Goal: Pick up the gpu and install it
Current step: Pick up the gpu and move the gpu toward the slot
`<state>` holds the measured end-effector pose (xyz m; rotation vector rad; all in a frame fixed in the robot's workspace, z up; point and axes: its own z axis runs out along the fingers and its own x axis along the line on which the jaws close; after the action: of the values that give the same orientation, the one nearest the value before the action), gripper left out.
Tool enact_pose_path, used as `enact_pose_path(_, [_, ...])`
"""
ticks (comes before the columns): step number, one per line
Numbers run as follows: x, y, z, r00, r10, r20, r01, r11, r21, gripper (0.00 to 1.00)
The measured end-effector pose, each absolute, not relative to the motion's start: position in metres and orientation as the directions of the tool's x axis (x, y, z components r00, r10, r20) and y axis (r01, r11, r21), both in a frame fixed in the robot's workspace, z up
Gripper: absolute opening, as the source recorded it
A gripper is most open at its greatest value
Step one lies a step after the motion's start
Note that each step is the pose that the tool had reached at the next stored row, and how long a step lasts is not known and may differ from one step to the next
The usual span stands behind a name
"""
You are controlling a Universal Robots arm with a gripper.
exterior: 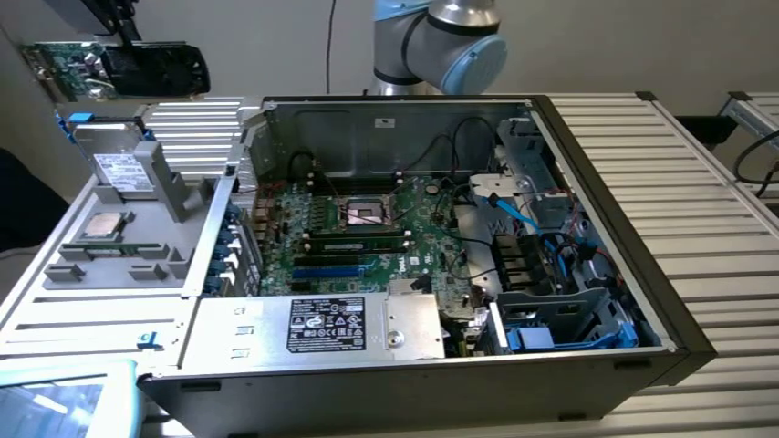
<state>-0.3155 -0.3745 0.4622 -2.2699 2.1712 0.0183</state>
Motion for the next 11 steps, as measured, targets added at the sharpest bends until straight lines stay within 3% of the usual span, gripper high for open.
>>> enact_pose_path(11, [-0.269, -0.375, 0.462, 0.045, -0.999, -0.009, -0.999, -0.045, 0.004, 0.28])
